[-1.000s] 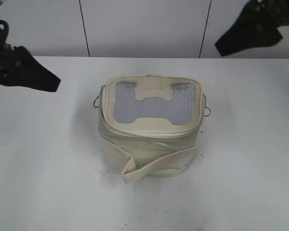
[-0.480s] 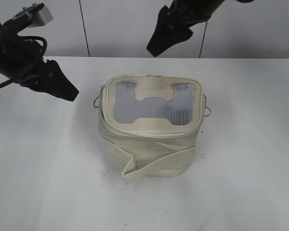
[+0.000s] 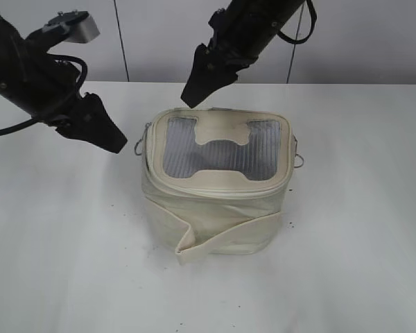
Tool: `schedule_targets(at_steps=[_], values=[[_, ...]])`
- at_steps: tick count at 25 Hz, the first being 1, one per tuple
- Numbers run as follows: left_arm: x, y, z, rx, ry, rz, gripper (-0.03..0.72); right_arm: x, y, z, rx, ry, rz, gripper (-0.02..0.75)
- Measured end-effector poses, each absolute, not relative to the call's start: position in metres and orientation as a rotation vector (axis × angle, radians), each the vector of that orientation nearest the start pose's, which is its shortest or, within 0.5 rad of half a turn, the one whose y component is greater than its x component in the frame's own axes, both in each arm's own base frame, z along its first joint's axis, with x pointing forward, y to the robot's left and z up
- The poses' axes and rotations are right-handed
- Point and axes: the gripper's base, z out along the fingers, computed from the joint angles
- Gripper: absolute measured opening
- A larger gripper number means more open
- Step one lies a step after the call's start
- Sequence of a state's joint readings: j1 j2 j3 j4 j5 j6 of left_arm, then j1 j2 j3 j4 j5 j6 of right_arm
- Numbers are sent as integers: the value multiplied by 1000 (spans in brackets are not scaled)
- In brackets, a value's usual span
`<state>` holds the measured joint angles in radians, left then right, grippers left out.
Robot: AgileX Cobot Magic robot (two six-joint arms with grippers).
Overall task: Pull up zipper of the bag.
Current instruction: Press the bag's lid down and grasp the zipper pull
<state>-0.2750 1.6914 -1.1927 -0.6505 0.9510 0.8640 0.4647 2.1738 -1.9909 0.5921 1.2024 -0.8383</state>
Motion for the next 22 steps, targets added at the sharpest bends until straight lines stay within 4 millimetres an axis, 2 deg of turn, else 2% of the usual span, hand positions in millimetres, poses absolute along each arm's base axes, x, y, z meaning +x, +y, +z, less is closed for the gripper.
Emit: schedule_targets(at_steps=[15, 20, 22], values=[[321, -139, 221, 1040, 2534, -685, 414, 414, 268, 229, -1485, 2226, 774, 501], [329, -144, 228, 1040, 2501, -688, 414, 417, 270, 217, -1485, 2242, 798, 498], [331, -148, 233, 1060, 2477, -676, 414, 418, 270, 215, -1490, 2244, 793, 473]])
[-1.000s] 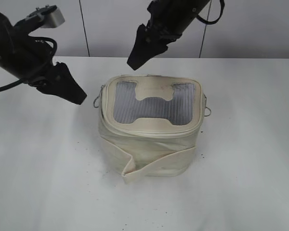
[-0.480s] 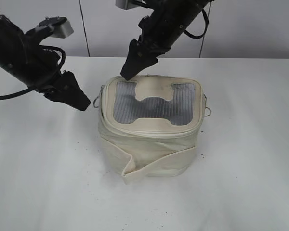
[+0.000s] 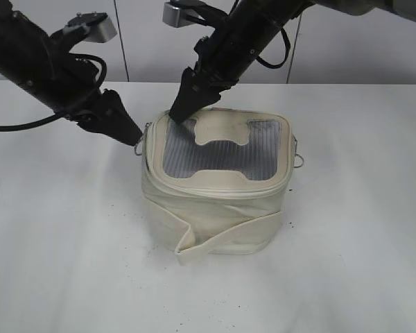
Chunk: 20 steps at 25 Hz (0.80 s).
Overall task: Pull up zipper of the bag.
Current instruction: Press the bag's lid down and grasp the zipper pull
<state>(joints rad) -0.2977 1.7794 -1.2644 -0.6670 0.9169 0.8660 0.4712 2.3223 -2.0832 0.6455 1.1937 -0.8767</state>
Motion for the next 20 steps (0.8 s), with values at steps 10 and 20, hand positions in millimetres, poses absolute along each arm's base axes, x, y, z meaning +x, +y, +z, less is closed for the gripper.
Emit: schedule_targets(at_steps=[10, 20], values=[[332, -153, 235, 1176, 2445, -558, 421, 417, 271, 215, -1510, 2242, 785, 169], [334, -152, 234, 1198, 2431, -521, 581, 417, 270, 214, -1522, 2246, 774, 49]])
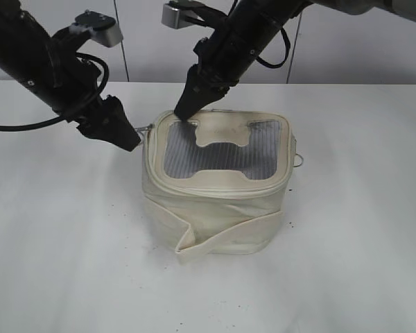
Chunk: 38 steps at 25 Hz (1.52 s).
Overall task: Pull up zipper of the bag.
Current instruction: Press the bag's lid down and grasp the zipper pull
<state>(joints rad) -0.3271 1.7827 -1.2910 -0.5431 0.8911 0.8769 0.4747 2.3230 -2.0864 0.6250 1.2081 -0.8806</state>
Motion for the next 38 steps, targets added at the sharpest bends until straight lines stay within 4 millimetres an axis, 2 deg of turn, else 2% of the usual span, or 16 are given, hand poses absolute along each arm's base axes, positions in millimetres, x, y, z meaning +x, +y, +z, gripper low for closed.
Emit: schedule_targets(at_steps=[8, 15, 17, 23, 29, 32, 34, 38], values=[[337, -157, 233, 1299, 2351, -361, 587, 416, 270, 214, -1525, 2246, 772, 46], [333, -176, 231, 1379, 2270, -313, 573, 416, 270, 214, -1527, 2247, 769, 44], [333, -177, 231, 1404, 2255, -281, 524, 416, 270, 214, -1527, 2247, 769, 44], [335, -175, 230, 1439, 2233, -217, 312, 416, 270, 214, -1527, 2247, 769, 43], [334, -173, 229, 1465, 2237, -202, 149, 417, 270, 215, -1528, 2242, 767, 43], [333, -172, 229, 1483, 2246, -200, 27, 417, 270, 219, -1541, 2234, 751, 43], [332, -172, 228, 1489, 2253, -204, 0, 418, 270, 220, -1548, 2231, 742, 42], [328, -172, 227, 1500, 2287, -233, -2, 418, 270, 221, -1545, 2234, 742, 41]])
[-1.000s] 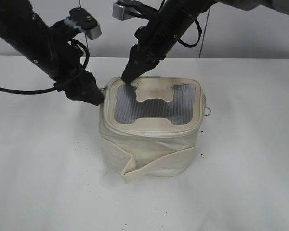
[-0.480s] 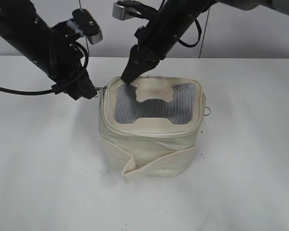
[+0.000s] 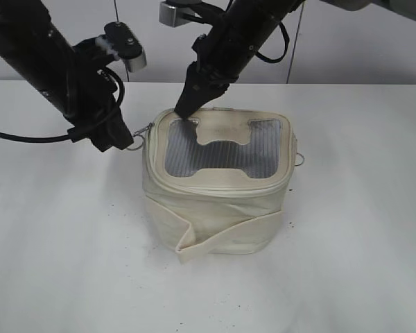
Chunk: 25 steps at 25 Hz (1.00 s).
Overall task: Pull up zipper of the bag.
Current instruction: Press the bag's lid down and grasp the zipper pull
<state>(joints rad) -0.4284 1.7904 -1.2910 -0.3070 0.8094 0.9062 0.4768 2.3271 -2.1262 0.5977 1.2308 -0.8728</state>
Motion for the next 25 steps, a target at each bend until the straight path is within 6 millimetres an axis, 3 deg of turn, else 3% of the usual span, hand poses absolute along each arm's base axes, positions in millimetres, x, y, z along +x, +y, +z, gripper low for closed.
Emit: schedule_targets(at_steps=[19, 25], values=[[299, -175, 227, 1393, 2650, -583, -2, 418, 271, 220, -1516, 2277, 732, 41], [284, -188, 228, 1403, 2697, -605, -2, 417, 271, 220, -1513, 2282, 730, 41]])
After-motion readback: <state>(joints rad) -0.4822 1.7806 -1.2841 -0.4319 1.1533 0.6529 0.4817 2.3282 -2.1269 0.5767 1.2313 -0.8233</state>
